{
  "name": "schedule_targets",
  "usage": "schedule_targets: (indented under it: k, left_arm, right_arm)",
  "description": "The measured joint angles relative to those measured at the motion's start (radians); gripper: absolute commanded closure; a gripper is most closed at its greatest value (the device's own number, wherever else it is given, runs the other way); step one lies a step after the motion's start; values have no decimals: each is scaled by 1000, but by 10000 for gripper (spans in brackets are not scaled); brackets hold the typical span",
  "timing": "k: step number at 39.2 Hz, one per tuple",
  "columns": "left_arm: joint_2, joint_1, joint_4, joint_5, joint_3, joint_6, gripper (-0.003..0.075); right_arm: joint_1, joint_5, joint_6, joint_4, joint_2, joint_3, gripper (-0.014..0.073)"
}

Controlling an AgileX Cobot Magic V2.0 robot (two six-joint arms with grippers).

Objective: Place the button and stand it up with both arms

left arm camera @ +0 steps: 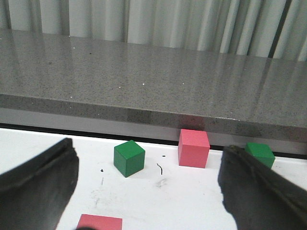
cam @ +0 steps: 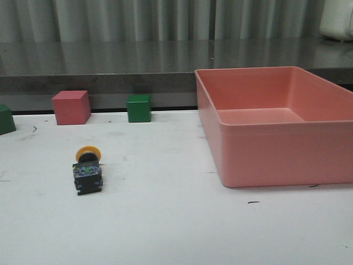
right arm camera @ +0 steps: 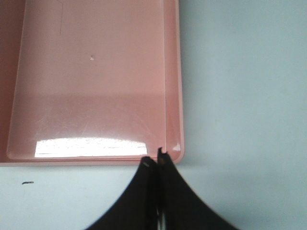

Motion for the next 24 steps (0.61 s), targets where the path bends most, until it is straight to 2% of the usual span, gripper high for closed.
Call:
schedule_targets:
  k: [4, 11, 18, 24]
  left_arm:
    - [0, 0, 0, 0, 0, 0, 156]
    - [0, 0, 0, 0, 0, 0, 156]
    - [0, 0, 0, 0, 0, 0, 156]
    - [0, 0, 0, 0, 0, 0, 156]
  right_arm:
    - [0, -159, 0, -16, -123, 161, 655]
    - [0, -353, 0, -20, -382, 400, 655]
    - [0, -487, -1, -22, -671, 565, 655]
    - [0, -547, -1, -28, -868, 656, 655]
